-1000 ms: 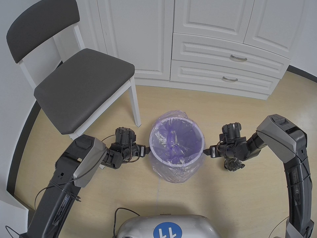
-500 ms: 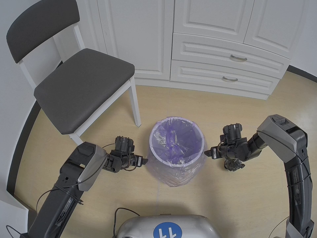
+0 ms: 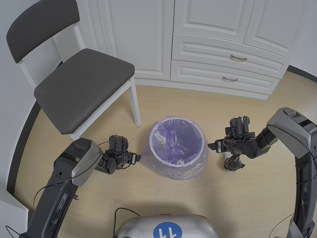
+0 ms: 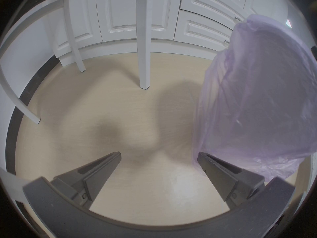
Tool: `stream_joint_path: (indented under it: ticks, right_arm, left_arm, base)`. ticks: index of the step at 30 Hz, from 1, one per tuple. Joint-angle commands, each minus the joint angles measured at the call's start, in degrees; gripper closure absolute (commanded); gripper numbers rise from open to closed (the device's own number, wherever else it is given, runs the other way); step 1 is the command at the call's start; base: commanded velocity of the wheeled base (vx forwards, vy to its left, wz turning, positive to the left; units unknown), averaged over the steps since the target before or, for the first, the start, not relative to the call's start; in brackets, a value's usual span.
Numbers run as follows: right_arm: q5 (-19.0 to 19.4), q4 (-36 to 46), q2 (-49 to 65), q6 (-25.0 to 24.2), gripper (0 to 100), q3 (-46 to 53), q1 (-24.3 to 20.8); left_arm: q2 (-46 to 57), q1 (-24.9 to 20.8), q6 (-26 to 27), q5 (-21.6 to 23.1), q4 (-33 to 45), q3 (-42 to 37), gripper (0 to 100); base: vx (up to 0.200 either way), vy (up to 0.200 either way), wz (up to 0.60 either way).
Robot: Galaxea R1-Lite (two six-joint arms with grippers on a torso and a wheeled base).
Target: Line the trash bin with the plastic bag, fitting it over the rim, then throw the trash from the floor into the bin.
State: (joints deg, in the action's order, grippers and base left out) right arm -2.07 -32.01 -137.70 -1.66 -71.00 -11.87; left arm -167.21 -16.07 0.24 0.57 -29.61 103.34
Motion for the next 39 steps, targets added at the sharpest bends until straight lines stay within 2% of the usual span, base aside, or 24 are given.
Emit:
stream_joint_path:
  ticks: [1,2,4,8,10,13,14,15,18,23,27,31,35,38,39]
  right_arm:
    - [-0.4,-11.8,10.9,3.0,0,14.7,-0.5]
    - [-0.4,-14.8,12.4,3.0,0,17.8,-0.7]
    - [-0.6,-16.5,14.3,2.9,0,21.3,-0.5]
    - [-0.5,-16.6,19.2,1.6,0,27.1,2.2]
    - [-0.4,-16.5,19.8,1.0,0,27.6,2.9]
    - [-0.5,-17.2,20.0,0.4,0,27.8,6.2]
    - [-0.5,-17.2,19.9,0.4,0,27.8,6.4]
    - [-0.6,-17.2,19.1,0.7,0,27.3,7.7]
    - [-0.3,-16.3,15.3,0.9,0,23.6,10.5]
    - [-0.1,-13.2,7.9,0.8,0,17.8,13.1]
    - [0.0,-11.9,3.3,0.5,0,14.2,14.9]
    - [0.3,-5.8,-0.9,0.1,0,9.1,17.7]
    - [0.6,1.0,-3.1,-3.7,0,4.0,18.0]
    - [2.2,3.9,-4.8,-5.8,0,0.9,17.8]
    - [4.5,6.2,-6.0,-7.6,0,-1.5,17.4]
  left_arm:
    - [17.0,-2.2,-0.6,-0.1,-22.4,-32.7,0]
    - [18.6,-2.5,-0.7,-0.2,-26.4,-37.6,0]
    - [20.6,-2.7,-0.8,-0.2,-29.6,-42.4,0]
    - [26.2,-2.8,-1.6,-0.1,-35.4,-51.7,0]
    - [27.6,-3.3,-2.4,-0.2,-37.1,-53.7,0]
    - [35.4,-6.3,-5.6,-0.2,-46.5,-66.2,0]
    - [36.0,-6.6,-5.8,-0.2,-47.3,-67.2,0]
    - [38.4,-8.3,-6.7,-0.2,-51.9,-73.1,0]
    - [41.2,-9.9,-7.4,-0.9,-59.2,-81.6,0]
    - [47.6,-9.9,-8.9,-1.0,-58.2,-88.2,0]
    - [51.8,-10.0,-11.4,-3.4,-58.2,-90.4,0]
    - [58.0,-9.9,-13.8,-3.5,-58.2,-94.9,0]
    - [62.0,-9.9,-14.6,-3.5,-58.2,-97.1,0]
    - [63.3,-10.2,-14.4,-3.5,-58.2,-97.2,0]
    - [64.4,-10.7,-14.4,-3.4,-58.2,-97.2,0]
  base:
    - [0.0,0.0,0.0]
    - [0.0,0.0,0.0]
    - [0.0,0.0,0.0]
    - [0.0,0.0,0.0]
    - [0.0,0.0,0.0]
    - [0.0,0.0,0.0]
    - [0.0,0.0,0.0]
    - [0.0,0.0,0.0]
    - [0.0,0.0,0.0]
    - [0.0,0.0,0.0]
    - [0.0,0.0,0.0]
    - [0.0,0.0,0.0]
    - [0.0,0.0,0.0]
    - [0.0,0.0,0.0]
    - [0.0,0.0,0.0]
